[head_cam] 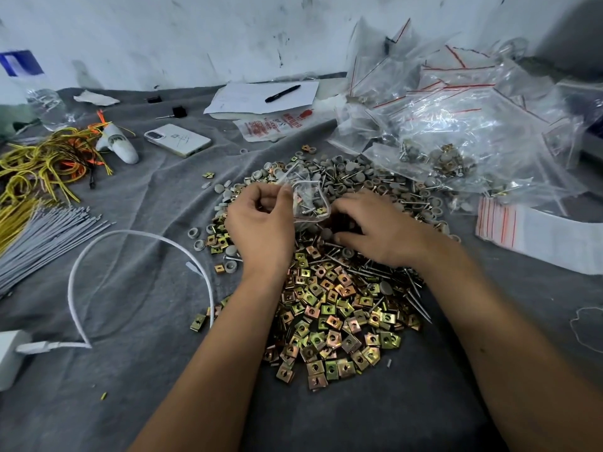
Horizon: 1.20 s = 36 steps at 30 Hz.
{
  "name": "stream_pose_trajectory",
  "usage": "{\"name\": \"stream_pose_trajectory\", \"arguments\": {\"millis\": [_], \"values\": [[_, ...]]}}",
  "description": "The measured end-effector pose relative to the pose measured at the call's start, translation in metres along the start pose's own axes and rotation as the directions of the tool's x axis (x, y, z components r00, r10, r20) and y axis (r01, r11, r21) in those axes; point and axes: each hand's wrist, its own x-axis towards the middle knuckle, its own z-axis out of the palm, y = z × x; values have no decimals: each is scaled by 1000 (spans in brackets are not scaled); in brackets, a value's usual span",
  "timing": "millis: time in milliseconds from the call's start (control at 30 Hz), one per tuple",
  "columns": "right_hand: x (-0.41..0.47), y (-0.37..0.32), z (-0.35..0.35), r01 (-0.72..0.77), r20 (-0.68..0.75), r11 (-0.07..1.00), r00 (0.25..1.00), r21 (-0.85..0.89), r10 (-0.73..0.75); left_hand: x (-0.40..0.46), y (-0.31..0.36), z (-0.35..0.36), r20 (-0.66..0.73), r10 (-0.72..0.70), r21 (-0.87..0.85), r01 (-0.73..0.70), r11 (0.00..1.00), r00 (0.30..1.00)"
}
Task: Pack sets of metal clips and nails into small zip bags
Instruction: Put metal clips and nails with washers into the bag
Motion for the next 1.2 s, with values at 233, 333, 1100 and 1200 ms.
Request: {"name": "stream_pose_trajectory", "arguments": {"millis": [233,333,1100,1200], "values": [[-1,-5,6,76,-97,988,993,132,-64,2,-2,-2,-27,-5,-18,5,1000,1000],[-1,-1,3,67,-175,978,984,196,-32,2,-2,-2,-39,-13,-23,12,1000,999],[3,-10,2,4,8,998,1000,-63,-4,0,3,-1,-54,-24,-15,23,1000,998],[3,-14,2,10,35,999,999,-40,-9,0,3,-2,-48,-19,-7,19,1000,999]]}}
